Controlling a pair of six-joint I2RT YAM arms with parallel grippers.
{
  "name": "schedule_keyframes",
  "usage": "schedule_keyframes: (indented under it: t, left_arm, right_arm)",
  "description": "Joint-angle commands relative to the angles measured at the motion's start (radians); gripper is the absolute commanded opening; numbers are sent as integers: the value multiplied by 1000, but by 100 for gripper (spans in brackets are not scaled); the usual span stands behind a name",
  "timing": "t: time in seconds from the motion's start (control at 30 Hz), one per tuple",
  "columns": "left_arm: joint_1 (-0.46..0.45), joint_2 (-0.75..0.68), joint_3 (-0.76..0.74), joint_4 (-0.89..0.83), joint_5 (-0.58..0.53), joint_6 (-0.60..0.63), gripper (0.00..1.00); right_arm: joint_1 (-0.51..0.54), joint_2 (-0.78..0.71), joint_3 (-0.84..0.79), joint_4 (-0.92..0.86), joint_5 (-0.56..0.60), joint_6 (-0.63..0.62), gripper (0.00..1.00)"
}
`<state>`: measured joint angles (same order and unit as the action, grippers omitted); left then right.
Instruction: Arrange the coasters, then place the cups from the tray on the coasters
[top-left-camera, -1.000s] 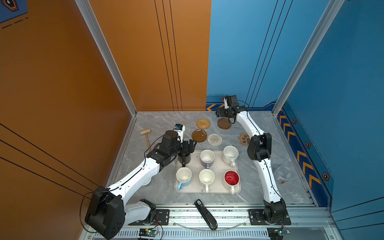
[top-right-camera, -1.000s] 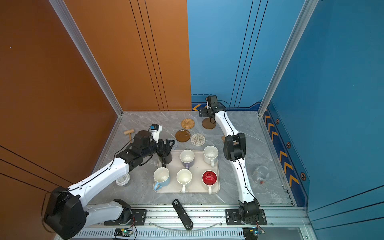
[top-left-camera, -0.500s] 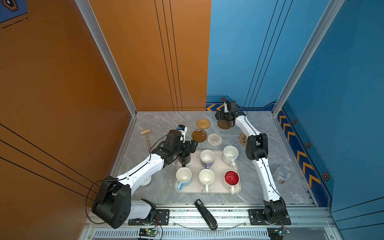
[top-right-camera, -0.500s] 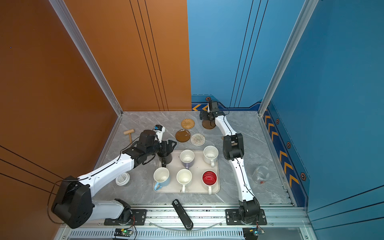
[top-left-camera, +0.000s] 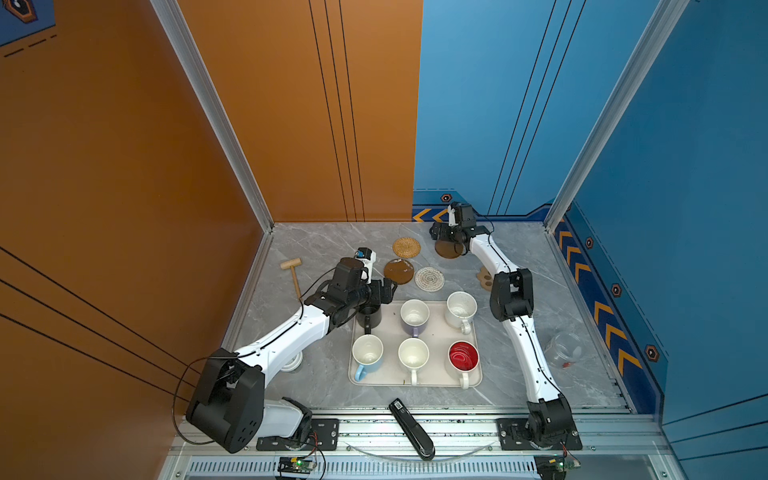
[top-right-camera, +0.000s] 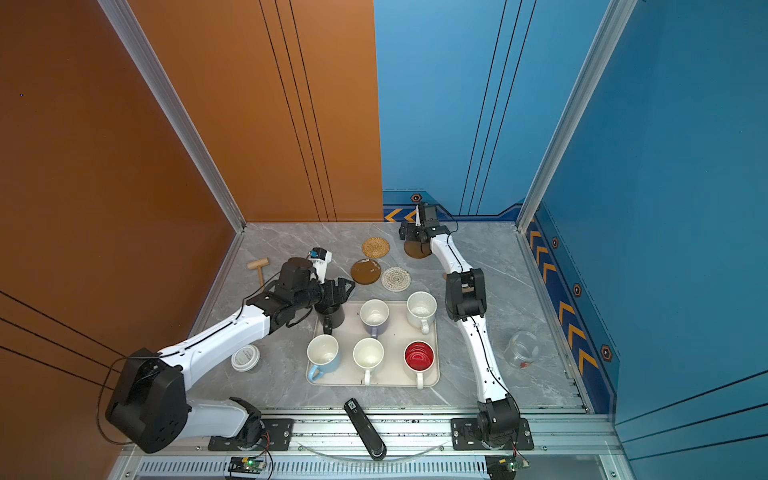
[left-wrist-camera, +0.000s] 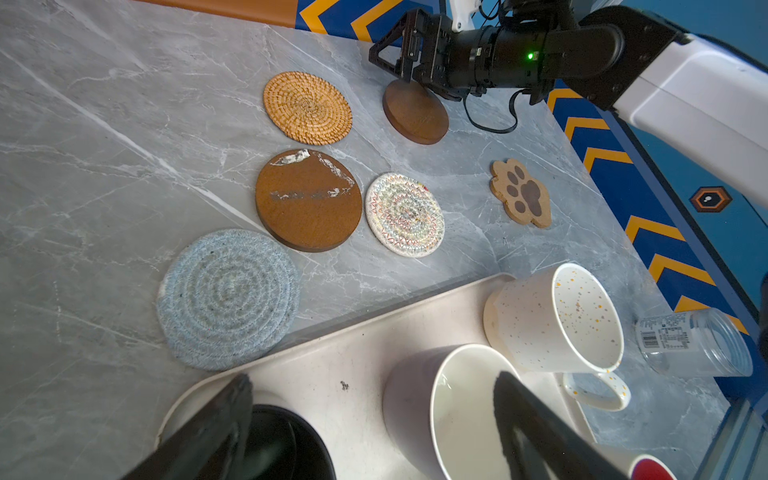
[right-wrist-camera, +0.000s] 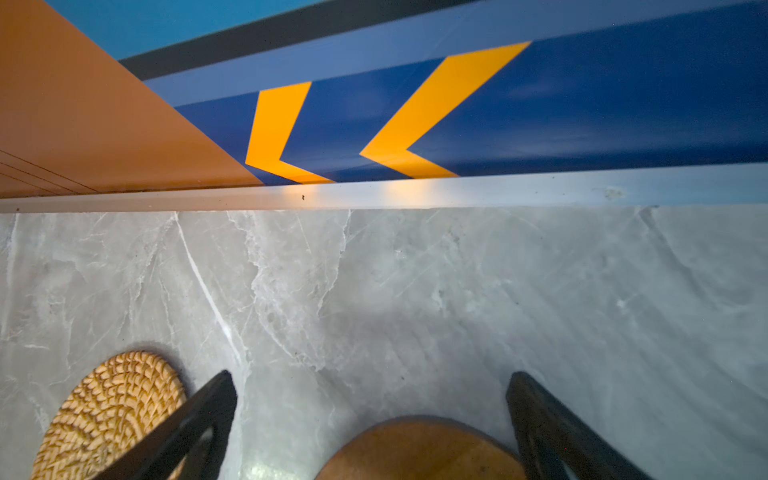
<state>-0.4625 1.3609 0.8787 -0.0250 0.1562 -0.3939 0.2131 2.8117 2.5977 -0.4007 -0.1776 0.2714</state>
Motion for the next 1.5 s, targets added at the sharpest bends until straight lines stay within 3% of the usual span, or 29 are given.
schedule_keyframes:
  t: [0.0,0.47,0.77,1.27,1.47]
  left_arm:
    - [7,2,25,10,15,-9,91]
    - [5,-15,4,23,20,-11,91]
    - [10,-52,-28,37,19,-11,92]
    - [19,-133,-86,43,13,-8,92]
    - [25,-155,-98,45,11,-8,92]
  right_arm:
    - [-3,17,28,12,-25,19,100]
    - [1,-46,-16,-224,-35,-73,100]
    - [42,-93,-36,-369,97,-203,100]
    - [81,-132,-40,-510,225,-276,97]
    - [76,-171,-114,-530,231,-265,95]
